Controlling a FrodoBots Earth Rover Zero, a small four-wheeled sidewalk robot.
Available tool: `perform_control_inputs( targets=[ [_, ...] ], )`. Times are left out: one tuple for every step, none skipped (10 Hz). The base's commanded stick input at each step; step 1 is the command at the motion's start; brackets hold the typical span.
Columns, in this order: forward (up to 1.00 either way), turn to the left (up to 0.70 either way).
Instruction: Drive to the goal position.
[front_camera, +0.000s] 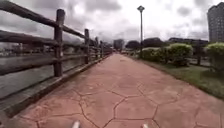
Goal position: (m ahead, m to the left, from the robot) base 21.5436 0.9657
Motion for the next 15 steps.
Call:
perform_control_inputs(
  targets=[
    [1.0, 0.0],
    [1.0, 0.0],
    [1.0, 0.0],
    [1.0, 0.0],
    [1.0, 0.0],
    [1.0, 0.0],
    [1.0, 0.0],
    [1.0, 0.0],
    [1.0, 0.0],
    [1.0, 0.0],
    [1.0, 0.0],
    [1.0, 0.0],
    [1.0, 0.0],
    [1.0, 0.0],
    [1.0, 0.0]
  ],
)
